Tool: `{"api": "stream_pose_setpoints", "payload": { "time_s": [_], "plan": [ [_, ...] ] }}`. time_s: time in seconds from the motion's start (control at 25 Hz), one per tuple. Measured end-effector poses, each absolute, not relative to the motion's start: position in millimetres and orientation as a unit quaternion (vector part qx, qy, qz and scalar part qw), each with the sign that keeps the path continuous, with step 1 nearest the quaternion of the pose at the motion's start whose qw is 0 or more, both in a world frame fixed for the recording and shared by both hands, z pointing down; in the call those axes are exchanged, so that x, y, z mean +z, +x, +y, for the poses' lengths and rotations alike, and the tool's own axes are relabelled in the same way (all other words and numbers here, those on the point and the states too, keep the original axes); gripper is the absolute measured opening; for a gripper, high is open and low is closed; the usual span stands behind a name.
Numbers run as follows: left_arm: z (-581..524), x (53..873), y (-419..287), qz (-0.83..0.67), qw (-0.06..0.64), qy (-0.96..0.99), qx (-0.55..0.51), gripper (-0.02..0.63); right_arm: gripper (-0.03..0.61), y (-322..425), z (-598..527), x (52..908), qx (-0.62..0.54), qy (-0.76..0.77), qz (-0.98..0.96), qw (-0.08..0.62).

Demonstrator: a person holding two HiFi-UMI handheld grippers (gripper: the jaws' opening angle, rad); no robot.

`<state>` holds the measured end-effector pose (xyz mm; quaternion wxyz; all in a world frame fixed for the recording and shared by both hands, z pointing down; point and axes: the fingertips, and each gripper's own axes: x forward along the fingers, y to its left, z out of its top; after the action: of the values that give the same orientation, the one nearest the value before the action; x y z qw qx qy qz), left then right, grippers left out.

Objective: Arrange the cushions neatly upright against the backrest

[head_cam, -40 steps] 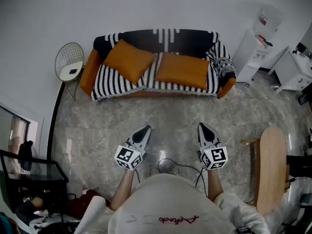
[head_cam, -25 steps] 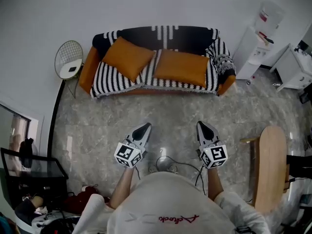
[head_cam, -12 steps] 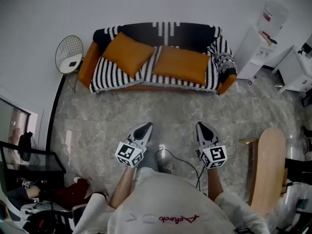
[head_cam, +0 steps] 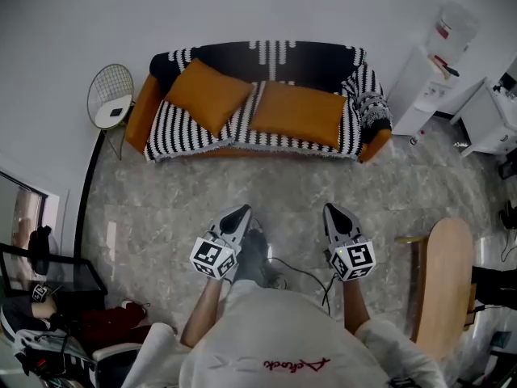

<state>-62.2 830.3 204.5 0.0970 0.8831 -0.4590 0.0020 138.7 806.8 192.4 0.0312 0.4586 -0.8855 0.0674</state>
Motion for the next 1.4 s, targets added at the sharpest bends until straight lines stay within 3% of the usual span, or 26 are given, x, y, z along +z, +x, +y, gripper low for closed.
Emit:
{"api": "stream_pose_setpoints", "payload": {
  "time_s": [1.4],
  "plan": [
    [481,193,-140,-0.395,0.104,0.913,-0.012,0.041,0.028,65,476,172,0.052,0.517,-0.852,0.057]
  ]
}}
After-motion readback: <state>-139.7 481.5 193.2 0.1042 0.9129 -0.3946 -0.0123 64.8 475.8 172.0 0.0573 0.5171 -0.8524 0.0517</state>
